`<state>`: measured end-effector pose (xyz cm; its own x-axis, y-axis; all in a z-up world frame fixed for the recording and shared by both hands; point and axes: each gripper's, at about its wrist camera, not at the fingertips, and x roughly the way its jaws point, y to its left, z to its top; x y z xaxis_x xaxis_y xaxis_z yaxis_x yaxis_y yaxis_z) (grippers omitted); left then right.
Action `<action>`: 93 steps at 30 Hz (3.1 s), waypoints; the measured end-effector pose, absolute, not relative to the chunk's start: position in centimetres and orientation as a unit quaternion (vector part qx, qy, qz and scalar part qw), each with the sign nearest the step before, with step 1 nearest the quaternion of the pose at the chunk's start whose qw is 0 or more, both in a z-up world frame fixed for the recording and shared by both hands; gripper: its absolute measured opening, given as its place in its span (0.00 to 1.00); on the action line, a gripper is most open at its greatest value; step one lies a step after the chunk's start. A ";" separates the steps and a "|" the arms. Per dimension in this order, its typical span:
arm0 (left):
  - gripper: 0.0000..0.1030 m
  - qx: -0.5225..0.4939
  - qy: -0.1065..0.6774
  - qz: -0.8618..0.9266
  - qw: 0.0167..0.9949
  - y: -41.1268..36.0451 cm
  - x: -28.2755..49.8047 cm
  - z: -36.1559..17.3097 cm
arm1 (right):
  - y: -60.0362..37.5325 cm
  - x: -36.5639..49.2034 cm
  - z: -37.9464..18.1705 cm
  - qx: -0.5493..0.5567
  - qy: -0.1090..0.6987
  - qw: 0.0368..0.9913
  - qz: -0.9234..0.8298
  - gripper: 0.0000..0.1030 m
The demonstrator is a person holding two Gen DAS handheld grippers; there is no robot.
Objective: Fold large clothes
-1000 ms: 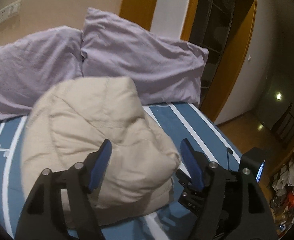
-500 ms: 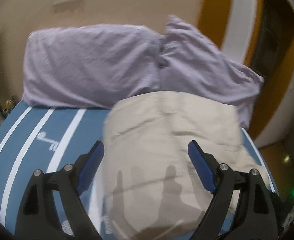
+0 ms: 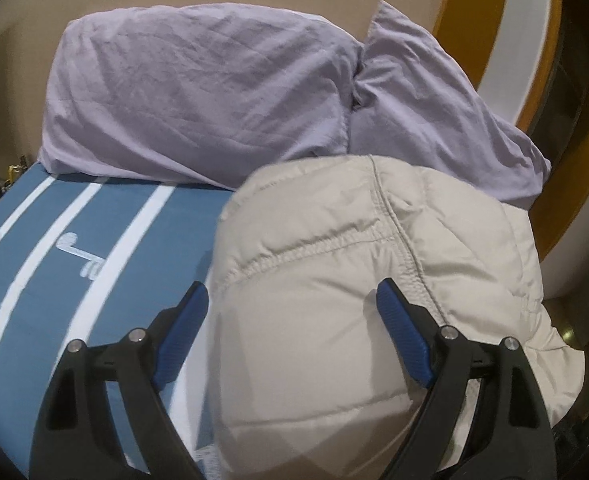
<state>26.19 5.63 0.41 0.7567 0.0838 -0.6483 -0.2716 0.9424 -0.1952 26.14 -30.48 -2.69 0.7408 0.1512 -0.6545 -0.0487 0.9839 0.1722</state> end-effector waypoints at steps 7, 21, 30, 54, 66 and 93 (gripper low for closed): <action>0.84 -0.133 0.331 0.078 0.931 3.7 26.6 -1.0 | -31.9 26.6 -0.9 0.082 0.331 0.939 0.039 0.78; 0.84 -0.060 0.313 0.076 0.945 -0.6 26.6 -2.2 | -25.9 26.4 1.9 0.072 0.311 0.937 0.140 0.52; 0.84 -0.056 0.313 0.074 0.945 -0.6 26.7 -2.3 | -23.0 27.1 0.8 0.049 0.331 0.930 0.151 0.50; 0.85 -0.035 0.307 0.071 0.948 -0.6 26.5 0.3 | -24.1 30.0 -4.8 0.092 0.391 0.902 0.156 0.52; 0.96 -0.019 0.318 0.124 0.940 1.2 30.0 0.0 | -24.1 30.1 -4.9 0.097 0.396 0.899 0.159 0.52; 0.98 -0.043 0.326 0.121 0.937 2.4 31.2 -4.6 | -18.9 37.2 4.7 0.053 0.315 0.939 0.128 0.82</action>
